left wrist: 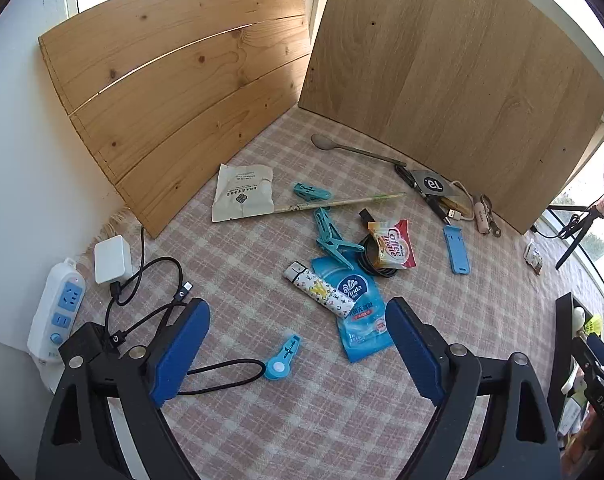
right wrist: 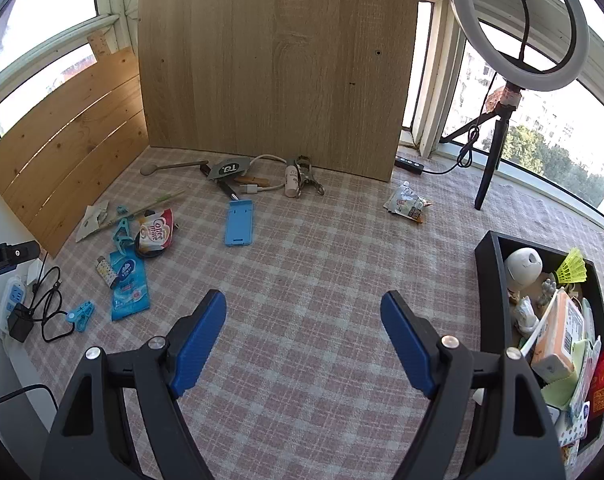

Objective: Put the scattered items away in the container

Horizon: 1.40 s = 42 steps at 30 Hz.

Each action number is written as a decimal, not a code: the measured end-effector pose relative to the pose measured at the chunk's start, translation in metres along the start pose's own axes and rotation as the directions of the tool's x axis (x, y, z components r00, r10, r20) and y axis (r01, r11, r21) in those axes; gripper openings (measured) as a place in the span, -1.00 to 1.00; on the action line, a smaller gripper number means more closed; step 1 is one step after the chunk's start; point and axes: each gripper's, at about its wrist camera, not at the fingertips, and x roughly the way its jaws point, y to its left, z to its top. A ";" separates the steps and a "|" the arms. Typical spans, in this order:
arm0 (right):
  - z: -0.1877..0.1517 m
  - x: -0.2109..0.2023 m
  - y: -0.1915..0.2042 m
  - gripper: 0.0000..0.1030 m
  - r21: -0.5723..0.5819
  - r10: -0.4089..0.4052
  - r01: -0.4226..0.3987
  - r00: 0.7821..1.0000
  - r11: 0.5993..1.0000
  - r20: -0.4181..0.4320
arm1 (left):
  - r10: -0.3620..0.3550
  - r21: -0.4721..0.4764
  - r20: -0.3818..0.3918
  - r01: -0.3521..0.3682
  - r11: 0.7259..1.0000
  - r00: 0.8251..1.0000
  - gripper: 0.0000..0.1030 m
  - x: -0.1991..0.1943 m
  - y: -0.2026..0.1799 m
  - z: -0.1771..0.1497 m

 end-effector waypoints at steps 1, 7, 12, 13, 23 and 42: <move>0.005 0.003 0.004 0.53 -0.005 0.009 -0.009 1.000 1.000 -0.009 | -0.002 -0.010 -0.012 0.001 1.000 1.000 0.69 0.002 0.001 0.002; 0.032 0.031 0.019 0.28 -0.045 0.041 -0.044 0.996 0.998 -0.078 | -0.025 -0.085 -0.122 0.015 0.996 0.992 0.34 0.030 0.002 0.008; 0.050 0.058 0.028 0.27 -0.059 0.062 -0.071 0.989 0.996 -0.133 | -0.012 -0.094 -0.187 -0.005 0.996 0.982 0.26 0.056 -0.003 0.010; 0.053 0.065 0.029 0.27 -0.059 0.074 -0.084 0.985 0.995 -0.153 | -0.014 -0.101 -0.201 -0.007 0.995 0.979 0.26 0.062 -0.004 0.011; 0.082 0.151 0.037 0.27 -0.009 0.143 -0.156 0.929 0.988 -0.341 | -0.012 -0.202 -0.329 -0.058 0.978 0.944 0.17 0.114 -0.010 0.020; 0.093 0.249 0.074 0.17 -0.072 0.097 -0.146 0.881 0.987 -0.462 | 0.069 -0.225 -0.405 -0.172 0.959 0.912 -0.18 0.139 -0.021 0.007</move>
